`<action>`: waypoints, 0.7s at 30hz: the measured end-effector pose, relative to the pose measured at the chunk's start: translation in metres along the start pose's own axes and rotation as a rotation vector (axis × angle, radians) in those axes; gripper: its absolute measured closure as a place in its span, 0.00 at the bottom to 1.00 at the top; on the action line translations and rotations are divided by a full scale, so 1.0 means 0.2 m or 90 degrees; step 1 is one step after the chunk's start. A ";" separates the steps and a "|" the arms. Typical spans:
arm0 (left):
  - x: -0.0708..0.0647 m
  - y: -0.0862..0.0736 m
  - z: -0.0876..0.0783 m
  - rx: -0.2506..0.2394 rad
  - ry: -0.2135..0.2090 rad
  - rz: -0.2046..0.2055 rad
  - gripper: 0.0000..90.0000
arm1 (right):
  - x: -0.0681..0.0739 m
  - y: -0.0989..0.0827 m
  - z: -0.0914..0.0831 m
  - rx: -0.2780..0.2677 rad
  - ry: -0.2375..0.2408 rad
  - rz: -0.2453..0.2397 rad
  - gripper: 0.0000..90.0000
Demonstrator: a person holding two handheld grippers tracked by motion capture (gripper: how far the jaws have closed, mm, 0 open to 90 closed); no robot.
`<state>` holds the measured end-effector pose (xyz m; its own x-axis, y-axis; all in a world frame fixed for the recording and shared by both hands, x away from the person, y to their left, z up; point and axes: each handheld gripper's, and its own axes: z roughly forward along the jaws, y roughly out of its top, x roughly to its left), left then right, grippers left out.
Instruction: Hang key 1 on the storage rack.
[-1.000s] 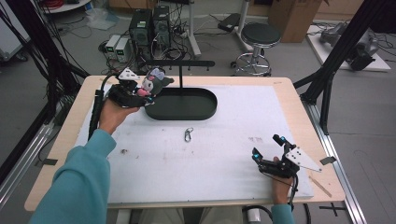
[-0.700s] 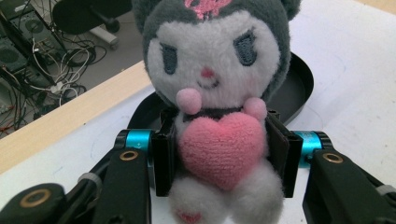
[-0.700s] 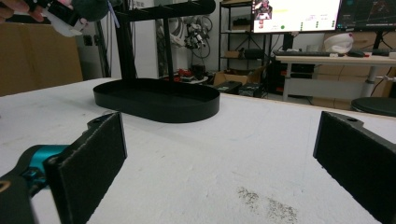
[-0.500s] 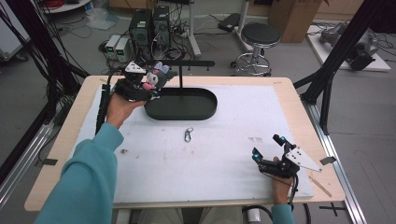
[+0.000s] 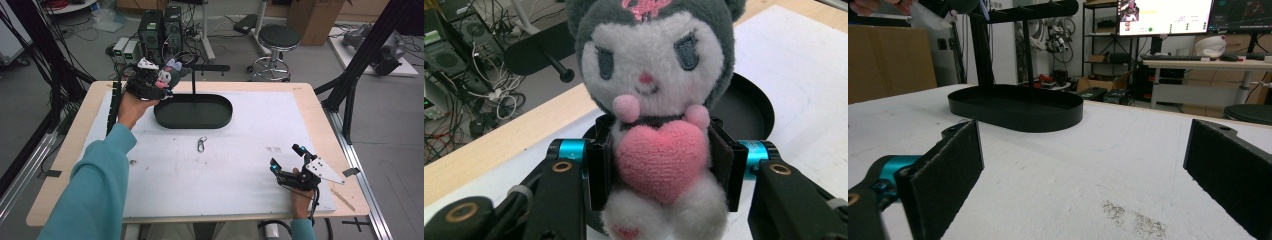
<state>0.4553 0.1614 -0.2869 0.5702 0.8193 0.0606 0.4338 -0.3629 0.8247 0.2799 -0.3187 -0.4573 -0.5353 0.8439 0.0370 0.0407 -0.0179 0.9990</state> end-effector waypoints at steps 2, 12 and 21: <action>0.00 0.01 0.01 0.000 0.001 -0.002 0.60 | 0.00 0.00 0.00 0.000 0.000 0.001 0.02; -0.01 0.05 0.05 0.006 0.012 0.000 0.60 | 0.00 0.00 0.00 -0.001 0.000 -0.001 0.02; 0.00 0.05 0.06 -0.005 0.019 -0.014 0.60 | 0.00 0.00 0.00 -0.002 0.000 -0.001 0.02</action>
<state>0.4681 0.1525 -0.2863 0.5393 0.8401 0.0592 0.4408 -0.3414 0.8302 0.2802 -0.3190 -0.4574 -0.5353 0.8439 0.0351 0.0375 -0.0178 0.9991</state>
